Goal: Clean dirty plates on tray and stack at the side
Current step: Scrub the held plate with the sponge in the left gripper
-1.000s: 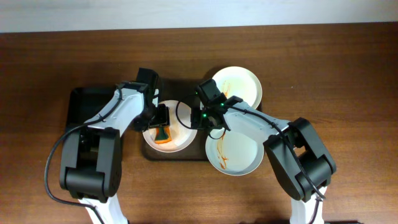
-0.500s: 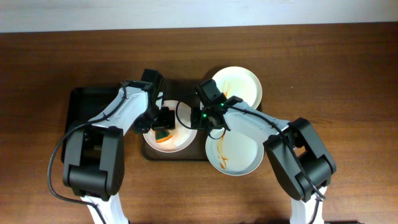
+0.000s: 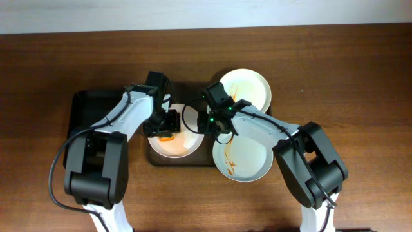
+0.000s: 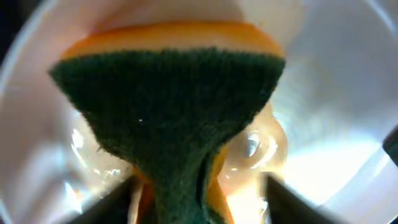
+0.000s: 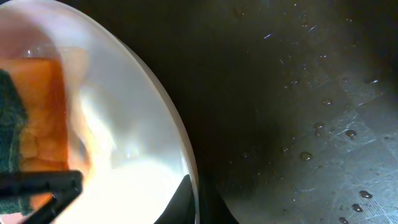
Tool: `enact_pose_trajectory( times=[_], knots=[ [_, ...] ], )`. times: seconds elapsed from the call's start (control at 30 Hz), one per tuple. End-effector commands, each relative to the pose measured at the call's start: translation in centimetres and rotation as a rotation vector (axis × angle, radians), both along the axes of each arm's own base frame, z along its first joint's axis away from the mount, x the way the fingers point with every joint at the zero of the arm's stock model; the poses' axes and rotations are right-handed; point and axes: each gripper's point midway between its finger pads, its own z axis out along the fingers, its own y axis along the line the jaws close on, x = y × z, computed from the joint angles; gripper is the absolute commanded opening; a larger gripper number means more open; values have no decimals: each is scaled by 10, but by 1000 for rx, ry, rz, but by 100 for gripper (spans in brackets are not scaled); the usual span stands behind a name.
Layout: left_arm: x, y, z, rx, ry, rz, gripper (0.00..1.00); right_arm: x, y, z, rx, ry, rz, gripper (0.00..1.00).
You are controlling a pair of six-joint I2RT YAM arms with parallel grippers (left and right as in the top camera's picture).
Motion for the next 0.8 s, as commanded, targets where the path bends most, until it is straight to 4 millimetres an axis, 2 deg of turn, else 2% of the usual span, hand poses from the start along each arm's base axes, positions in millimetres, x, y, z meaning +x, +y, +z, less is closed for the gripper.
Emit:
enact_pose_trajectory(
  times=[0.0,0.03,0.1,0.17,0.23,0.3,0.47,0.5,0.53,0.57,0.6,0.63,0.7,0.77],
  knots=[
    [-10,18,-28,91,43,-23,100,4,-7,-9,-28,8,-32,5],
    [-2,17,-28,93,12,-21,99,4,-7,-9,-28,8,-32,5],
    [18,16,-27,99,-73,-18,75,4,-7,-9,-29,8,-32,5],
    [17,17,-28,100,-66,-18,50,4,-7,-9,-29,8,-32,5],
    [12,17,-28,100,-49,-19,37,5,-6,-8,-26,4,-32,5],
    [9,17,-28,98,-36,-20,0,5,-7,-8,-29,3,-34,5],
    [23,14,-17,90,-75,-18,0,5,-7,-8,-31,1,-35,5],
    [19,14,-18,93,-61,-19,48,5,-7,-8,-31,1,-35,5],
    [15,15,-18,96,-44,-22,69,5,-7,-8,-31,1,-35,5],
    [7,16,-18,103,-12,-19,69,5,-7,-8,-31,1,-35,5],
    [3,17,-19,106,4,-1,49,5,-7,-8,-31,1,-35,5],
    [3,17,-19,107,6,12,35,5,-7,-8,-31,1,-35,5],
    [4,17,-19,107,3,12,18,6,-7,-8,-30,-1,-35,5],
    [6,17,-19,105,-4,12,10,6,-7,-8,-29,-2,-35,5]
  ],
)
